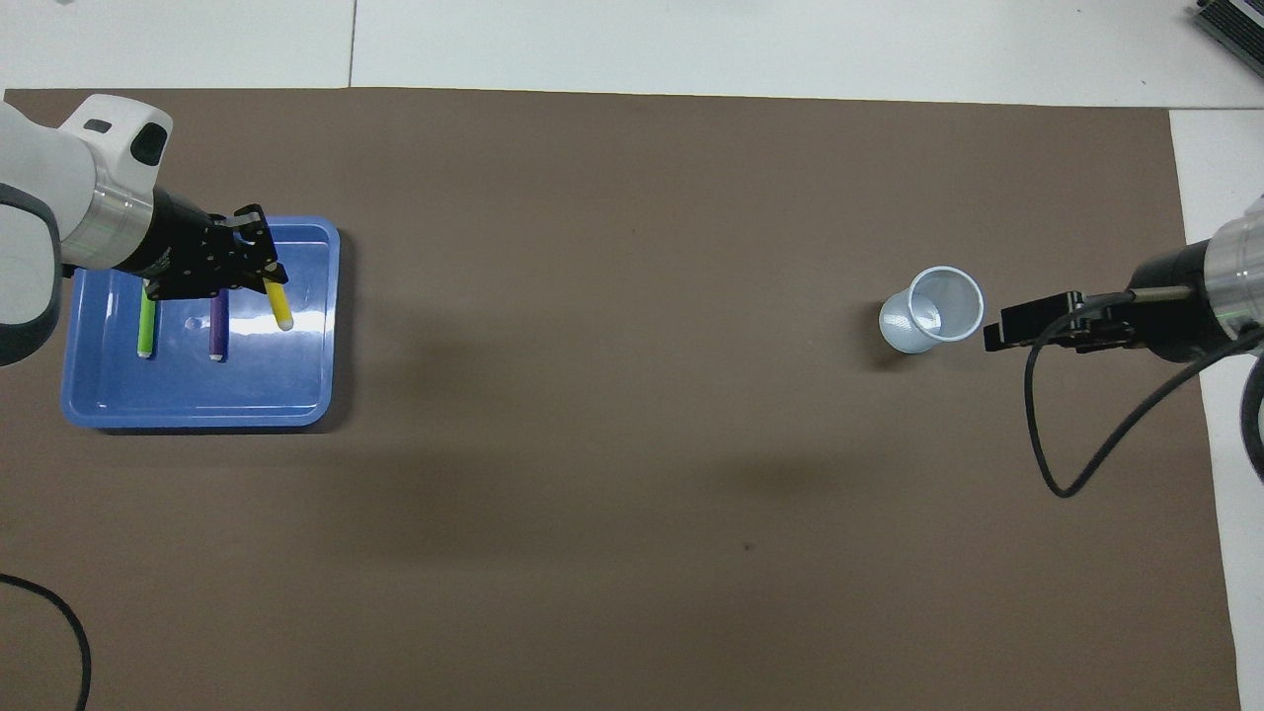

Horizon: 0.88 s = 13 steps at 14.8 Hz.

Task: Transfer and insert pens with both arms
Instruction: 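Lift the yellow pen with the left gripper while the right gripper approaches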

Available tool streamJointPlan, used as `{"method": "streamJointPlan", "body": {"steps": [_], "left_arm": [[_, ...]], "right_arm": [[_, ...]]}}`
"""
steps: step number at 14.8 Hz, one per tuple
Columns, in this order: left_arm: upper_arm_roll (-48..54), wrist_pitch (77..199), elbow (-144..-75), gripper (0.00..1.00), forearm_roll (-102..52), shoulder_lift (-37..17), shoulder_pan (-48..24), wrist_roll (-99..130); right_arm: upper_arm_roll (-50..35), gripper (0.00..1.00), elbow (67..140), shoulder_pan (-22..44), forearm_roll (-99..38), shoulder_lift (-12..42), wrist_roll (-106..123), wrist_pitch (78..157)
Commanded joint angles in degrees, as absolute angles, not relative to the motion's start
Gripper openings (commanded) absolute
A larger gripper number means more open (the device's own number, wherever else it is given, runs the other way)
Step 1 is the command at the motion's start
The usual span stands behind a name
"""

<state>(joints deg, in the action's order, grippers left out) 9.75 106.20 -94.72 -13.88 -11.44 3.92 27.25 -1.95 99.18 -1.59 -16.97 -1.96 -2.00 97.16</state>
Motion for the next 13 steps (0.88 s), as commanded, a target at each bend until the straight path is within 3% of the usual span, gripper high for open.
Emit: {"method": "streamJointPlan", "body": {"steps": [1, 6, 13], "left_arm": [[9.7, 105.4, -95.4, 0.12, -16.0, -9.5, 0.5, 35.9], [10.0, 110.0, -95.8, 0.12, -17.2, -9.4, -10.6, 58.3], [9.9, 122.1, -96.9, 0.12, -30.1, -9.8, -16.3, 86.4]], "right_arm": [[-2.1, 1.0, 102.9, -0.9, -22.6, -2.2, -8.4, 102.9], [-2.1, 1.0, 103.4, 5.5, -27.9, 0.2, -26.0, 111.4], [-2.1, 1.0, 103.4, 6.4, -34.1, 0.3, -32.9, 112.1]]}}
